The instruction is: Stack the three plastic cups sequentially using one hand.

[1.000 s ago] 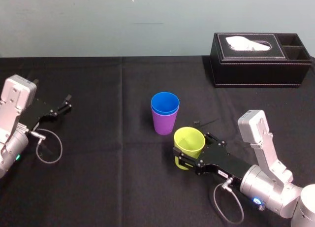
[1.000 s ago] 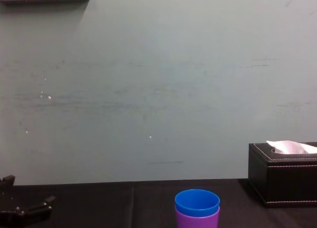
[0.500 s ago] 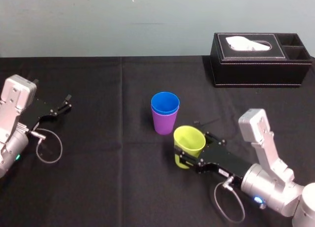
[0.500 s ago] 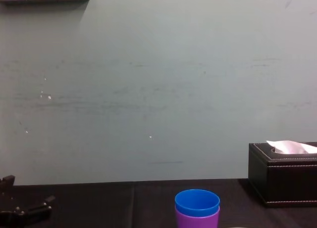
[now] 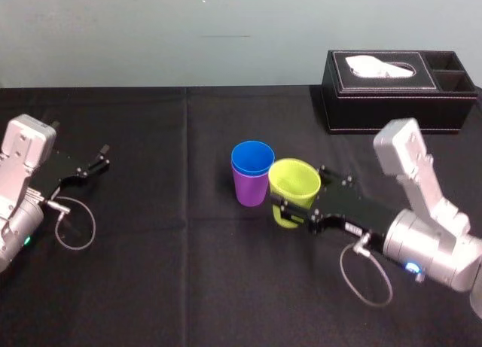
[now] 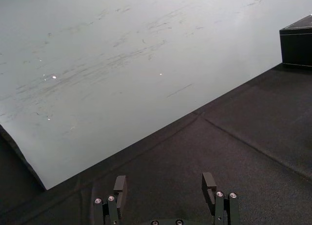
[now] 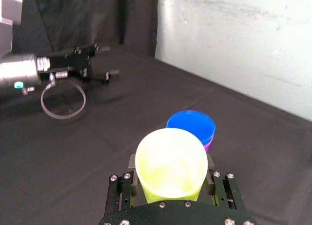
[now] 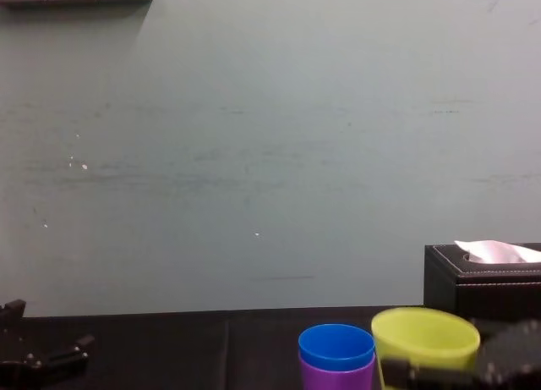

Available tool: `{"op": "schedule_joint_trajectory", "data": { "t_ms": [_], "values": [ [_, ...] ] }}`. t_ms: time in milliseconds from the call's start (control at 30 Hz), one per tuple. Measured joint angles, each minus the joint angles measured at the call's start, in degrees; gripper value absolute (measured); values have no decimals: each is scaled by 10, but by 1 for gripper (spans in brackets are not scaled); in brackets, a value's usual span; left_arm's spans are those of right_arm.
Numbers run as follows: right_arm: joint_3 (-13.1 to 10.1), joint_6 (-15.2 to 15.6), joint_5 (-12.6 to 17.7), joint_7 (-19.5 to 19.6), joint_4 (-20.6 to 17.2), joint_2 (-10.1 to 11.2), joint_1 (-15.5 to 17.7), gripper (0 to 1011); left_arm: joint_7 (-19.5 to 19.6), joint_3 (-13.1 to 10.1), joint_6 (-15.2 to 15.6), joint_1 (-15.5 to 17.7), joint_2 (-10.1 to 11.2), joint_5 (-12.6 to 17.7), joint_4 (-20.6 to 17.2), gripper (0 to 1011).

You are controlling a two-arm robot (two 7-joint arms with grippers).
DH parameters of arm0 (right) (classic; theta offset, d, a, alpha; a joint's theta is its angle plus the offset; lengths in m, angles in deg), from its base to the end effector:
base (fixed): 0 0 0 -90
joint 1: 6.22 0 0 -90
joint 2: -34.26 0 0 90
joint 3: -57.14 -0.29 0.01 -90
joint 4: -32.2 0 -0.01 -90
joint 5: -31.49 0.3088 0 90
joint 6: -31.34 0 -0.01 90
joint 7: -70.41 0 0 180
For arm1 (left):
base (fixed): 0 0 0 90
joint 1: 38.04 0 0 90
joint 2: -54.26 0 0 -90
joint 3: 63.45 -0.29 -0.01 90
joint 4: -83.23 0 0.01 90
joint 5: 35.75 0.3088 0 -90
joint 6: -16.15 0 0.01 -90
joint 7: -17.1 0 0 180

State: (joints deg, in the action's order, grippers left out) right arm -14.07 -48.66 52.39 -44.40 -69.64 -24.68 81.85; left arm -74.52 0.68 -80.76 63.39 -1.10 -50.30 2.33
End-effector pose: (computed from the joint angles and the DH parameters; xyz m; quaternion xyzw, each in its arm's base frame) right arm 0.3152 -0.0318 -0.2459 -0.1016 -0.0073 -0.3733 0.9221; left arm 0.3581 0.0826 -0.3023 0.1414 -0.1324 0.5799 0.7913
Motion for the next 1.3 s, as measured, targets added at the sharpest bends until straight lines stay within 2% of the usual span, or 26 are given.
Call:
{"op": "schedule_joint_trajectory", "data": {
  "t_ms": [300,567,867,1167,1300],
  "values": [
    [-7,34,40,0,-12,-3,-38,738,0,0,0,0,0,0,0,1011],
    [17,48,48,5,1,-16,-83,738,0,0,0,0,0,0,0,1012],
    [60,46,38,3,64,-42,-151,738,0,0,0,0,0,0,0,1011],
    [83,29,21,-2,123,-62,-192,738,0,0,0,0,0,0,0,1011],
    [88,22,17,-5,143,-69,-201,738,0,0,0,0,0,0,0,1011]
  ]
}}
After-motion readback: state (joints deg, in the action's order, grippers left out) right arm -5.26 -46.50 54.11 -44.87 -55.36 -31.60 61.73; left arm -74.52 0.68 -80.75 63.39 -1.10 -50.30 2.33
